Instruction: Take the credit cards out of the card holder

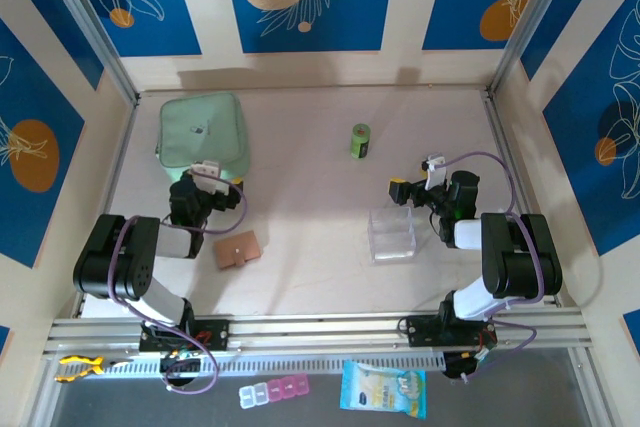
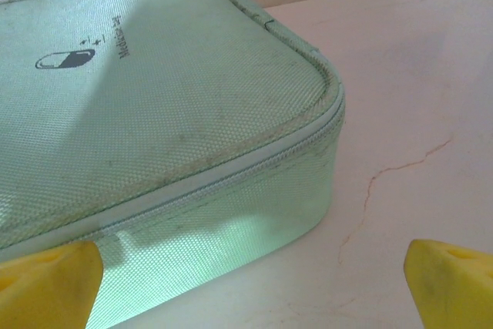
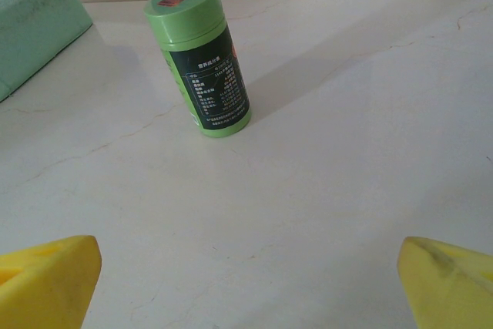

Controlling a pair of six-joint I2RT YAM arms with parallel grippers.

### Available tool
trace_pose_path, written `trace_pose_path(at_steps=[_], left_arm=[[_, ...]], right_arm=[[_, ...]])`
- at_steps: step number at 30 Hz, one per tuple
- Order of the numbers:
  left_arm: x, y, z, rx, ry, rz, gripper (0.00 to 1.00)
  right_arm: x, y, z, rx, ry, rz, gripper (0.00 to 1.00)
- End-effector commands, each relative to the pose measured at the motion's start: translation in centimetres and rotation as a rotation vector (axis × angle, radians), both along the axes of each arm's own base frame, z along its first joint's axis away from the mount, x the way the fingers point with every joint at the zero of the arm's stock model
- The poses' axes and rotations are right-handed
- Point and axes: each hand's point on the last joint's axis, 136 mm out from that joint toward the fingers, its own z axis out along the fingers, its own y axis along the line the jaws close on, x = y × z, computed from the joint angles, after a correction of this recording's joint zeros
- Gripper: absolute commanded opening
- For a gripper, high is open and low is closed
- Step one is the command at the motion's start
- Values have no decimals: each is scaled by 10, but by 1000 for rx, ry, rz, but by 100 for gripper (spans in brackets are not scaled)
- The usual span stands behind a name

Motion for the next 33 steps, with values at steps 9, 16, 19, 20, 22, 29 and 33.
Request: trace_pose_path(at_steps=[9, 16, 19, 20, 22, 29, 33], left_arm=[[4, 7, 1, -19, 9, 27, 100], [5, 10, 2, -18, 6, 43, 100], [3, 13, 8, -18, -2, 57, 100], [2, 13, 12, -17, -5, 61, 100], [1, 18, 18, -17, 5, 90, 100], [-4, 30, 43, -84, 87, 196, 100], [-12, 27, 63, -176, 165, 225, 100]], right_arm=[[4, 1, 9, -1, -32, 16, 99], [10, -5, 12, -25, -14, -49, 99], [13, -5, 20, -25, 49, -56, 99], [14, -5, 23, -21, 72, -58, 99], [15, -6, 28, -16, 105, -72, 99], [-3, -16, 38, -2, 283, -183, 94], [-21, -14, 44, 40, 411, -210, 84]])
